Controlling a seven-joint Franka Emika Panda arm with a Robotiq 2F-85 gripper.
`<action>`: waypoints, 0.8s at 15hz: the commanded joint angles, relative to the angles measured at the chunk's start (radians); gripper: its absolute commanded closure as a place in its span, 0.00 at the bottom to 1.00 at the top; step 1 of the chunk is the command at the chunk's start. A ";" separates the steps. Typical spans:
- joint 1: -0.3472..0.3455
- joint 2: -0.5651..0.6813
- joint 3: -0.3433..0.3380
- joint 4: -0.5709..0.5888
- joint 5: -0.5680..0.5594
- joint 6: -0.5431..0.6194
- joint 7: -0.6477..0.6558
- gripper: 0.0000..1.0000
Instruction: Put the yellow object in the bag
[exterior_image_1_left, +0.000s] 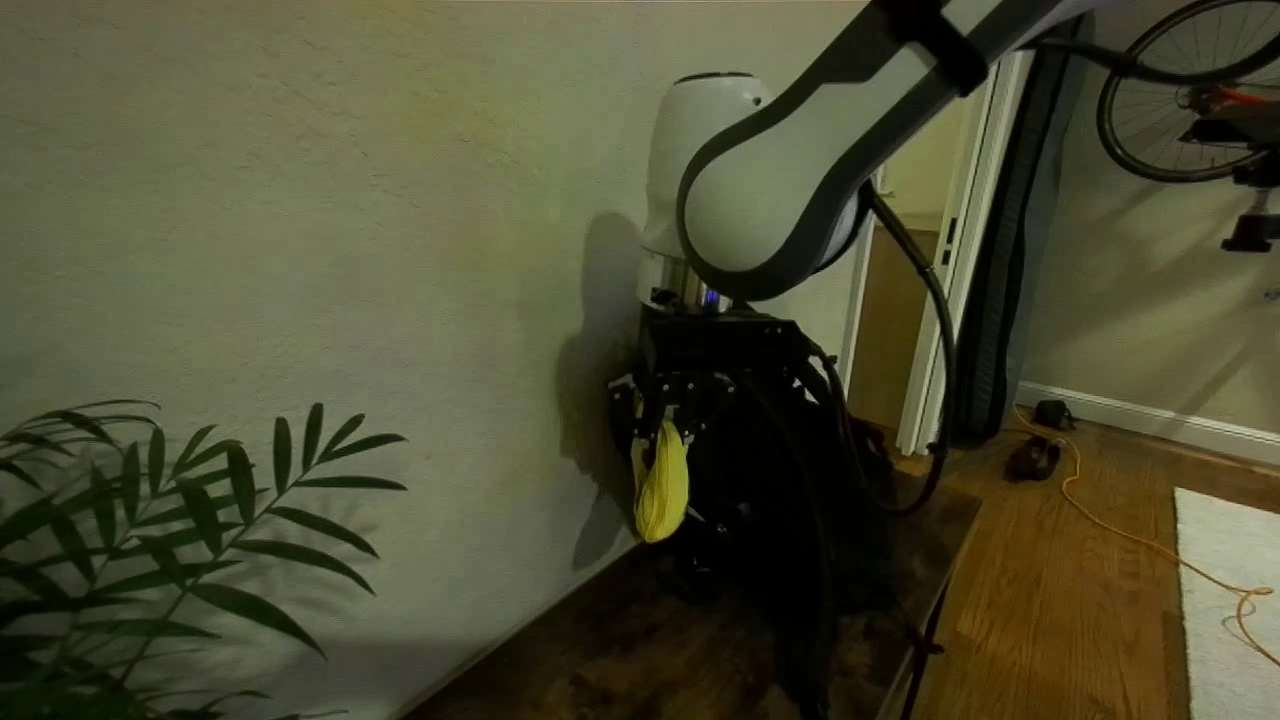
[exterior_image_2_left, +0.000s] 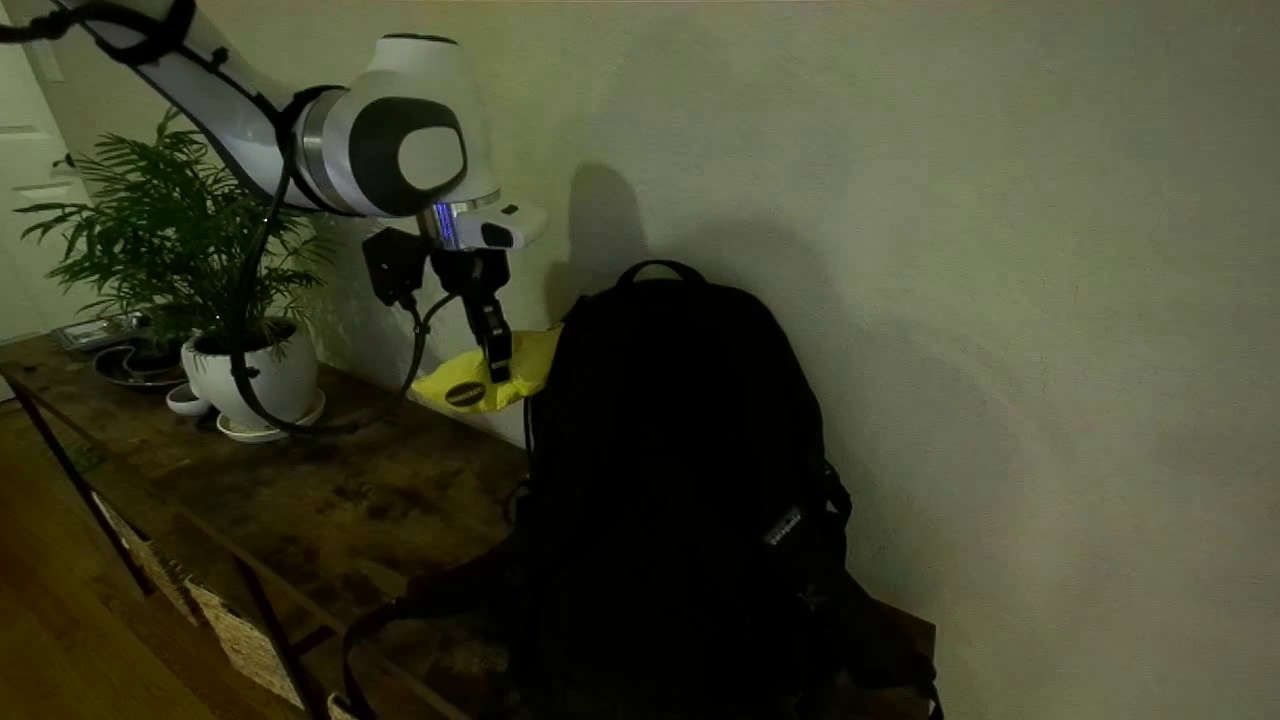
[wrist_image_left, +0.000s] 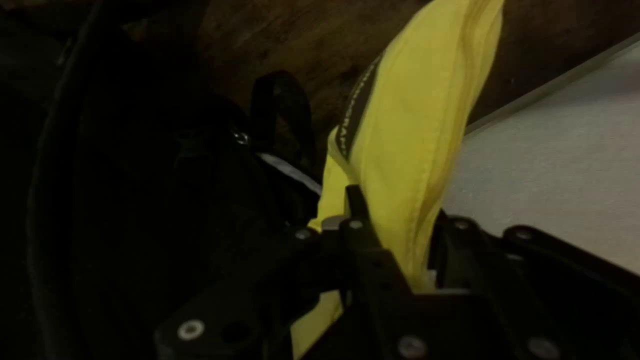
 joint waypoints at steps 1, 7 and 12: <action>-0.022 0.016 0.036 0.016 0.046 0.030 -0.035 0.94; -0.019 0.054 -0.001 0.068 0.018 0.013 -0.046 0.94; -0.030 0.071 -0.042 0.098 0.013 0.015 -0.033 0.94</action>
